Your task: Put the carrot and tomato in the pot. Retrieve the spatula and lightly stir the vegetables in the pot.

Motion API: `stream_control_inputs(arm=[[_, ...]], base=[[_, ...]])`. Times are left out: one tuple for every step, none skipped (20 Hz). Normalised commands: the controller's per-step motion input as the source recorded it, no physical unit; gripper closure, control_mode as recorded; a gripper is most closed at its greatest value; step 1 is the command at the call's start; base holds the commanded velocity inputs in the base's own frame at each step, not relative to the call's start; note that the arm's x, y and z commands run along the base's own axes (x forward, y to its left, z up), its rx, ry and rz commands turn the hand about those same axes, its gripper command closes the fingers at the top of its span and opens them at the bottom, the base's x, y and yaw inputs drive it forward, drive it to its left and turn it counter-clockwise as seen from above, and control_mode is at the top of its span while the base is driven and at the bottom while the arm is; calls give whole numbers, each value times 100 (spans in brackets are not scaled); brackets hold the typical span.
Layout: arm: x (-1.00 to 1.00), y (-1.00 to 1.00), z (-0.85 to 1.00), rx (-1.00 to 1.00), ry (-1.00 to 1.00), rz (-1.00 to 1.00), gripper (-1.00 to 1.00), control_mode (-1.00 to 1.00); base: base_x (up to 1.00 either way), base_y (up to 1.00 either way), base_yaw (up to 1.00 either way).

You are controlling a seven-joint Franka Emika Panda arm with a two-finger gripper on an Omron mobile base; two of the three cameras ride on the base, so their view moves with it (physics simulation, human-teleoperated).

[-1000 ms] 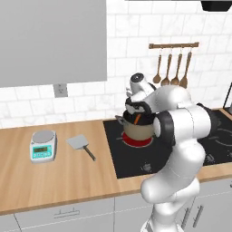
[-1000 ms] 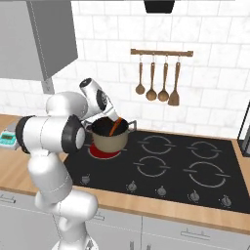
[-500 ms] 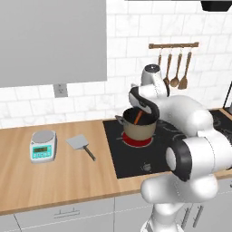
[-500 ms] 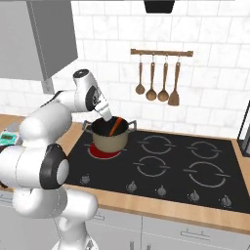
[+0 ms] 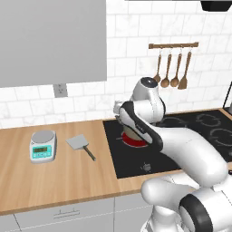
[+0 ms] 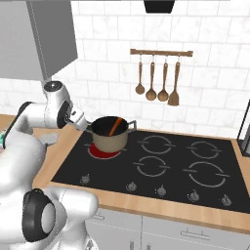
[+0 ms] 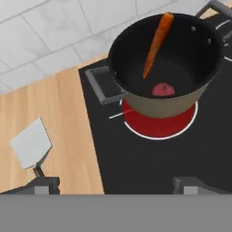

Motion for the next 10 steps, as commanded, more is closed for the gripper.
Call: stream_control_inputs(arm=[[-70,100,-1,-9,0,52,-100,-100],[-64,100,-7,-11,0,50,-100,-100],[-62,100,-9,-13,0,48,-100,-100],[-54,100,-14,-15,0,45,-100,-100],[-43,100,-19,-16,0,43,-100,-100],[-29,100,-20,-17,0,39,-100,-100],[-21,100,-21,-17,0,36,-100,-100],[-14,100,-21,-17,0,34,-100,-100],[-6,100,-20,-16,0,31,-100,-100],[-2,100,-22,-15,2,29,-100,-100]], base=[[0,0,0],[0,0,0],[0,0,0],[0,0,0],[0,0,0],[0,0,0],[0,0,0],[0,0,0],[0,0,0],[0,0,0]])
